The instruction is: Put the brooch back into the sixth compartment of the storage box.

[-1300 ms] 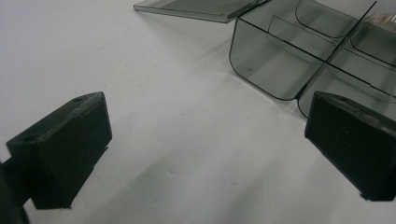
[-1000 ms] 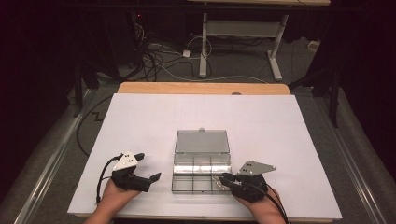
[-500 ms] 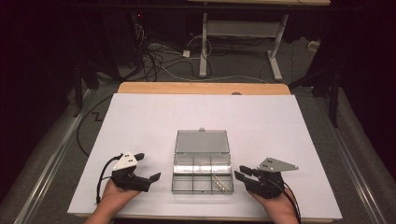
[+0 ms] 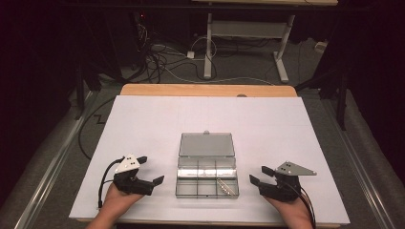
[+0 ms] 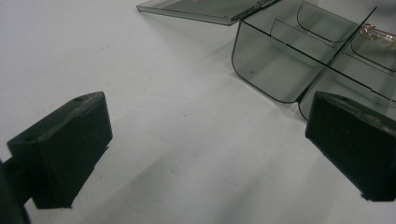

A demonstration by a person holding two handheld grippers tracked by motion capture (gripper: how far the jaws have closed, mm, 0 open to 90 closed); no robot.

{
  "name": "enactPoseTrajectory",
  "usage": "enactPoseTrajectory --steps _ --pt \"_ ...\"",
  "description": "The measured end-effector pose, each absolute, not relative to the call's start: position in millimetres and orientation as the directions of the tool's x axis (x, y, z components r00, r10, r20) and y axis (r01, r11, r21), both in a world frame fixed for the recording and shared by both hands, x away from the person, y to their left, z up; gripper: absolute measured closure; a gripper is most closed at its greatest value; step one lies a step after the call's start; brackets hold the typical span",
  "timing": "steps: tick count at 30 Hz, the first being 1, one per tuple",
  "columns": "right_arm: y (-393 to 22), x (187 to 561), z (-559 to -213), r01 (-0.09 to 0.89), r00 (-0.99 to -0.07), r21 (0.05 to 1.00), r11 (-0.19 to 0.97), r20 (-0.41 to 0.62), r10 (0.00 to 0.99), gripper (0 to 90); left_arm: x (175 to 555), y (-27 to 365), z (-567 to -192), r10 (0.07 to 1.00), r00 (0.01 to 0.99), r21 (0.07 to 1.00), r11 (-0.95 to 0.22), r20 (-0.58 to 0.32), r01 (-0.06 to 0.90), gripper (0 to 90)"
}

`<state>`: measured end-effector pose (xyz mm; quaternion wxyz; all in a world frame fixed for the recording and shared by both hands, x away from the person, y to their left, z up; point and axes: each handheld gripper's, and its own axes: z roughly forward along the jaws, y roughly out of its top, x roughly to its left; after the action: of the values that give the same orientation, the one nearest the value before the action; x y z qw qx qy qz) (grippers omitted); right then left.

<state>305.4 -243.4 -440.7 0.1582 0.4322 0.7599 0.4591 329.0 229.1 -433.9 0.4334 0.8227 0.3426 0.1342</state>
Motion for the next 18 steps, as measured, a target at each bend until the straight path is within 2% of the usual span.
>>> enactPoseTrajectory --steps 3,10,18 --pt "-243 307 -445 0.522 -0.57 0.828 0.206 0.158 0.807 21.6 330 228 -433 0.689 0.721 0.795 -0.395 -0.076 0.461 0.0" --pt "-243 312 -450 0.533 -0.538 0.825 0.189 0.157 0.828 1.1 332 229 -432 0.696 0.711 0.799 -0.374 -0.094 0.471 0.0" --pt "-242 320 -451 0.543 -0.518 0.823 0.168 0.17 0.839 0.0 338 225 -430 0.707 0.698 0.813 -0.338 -0.114 0.475 0.0"
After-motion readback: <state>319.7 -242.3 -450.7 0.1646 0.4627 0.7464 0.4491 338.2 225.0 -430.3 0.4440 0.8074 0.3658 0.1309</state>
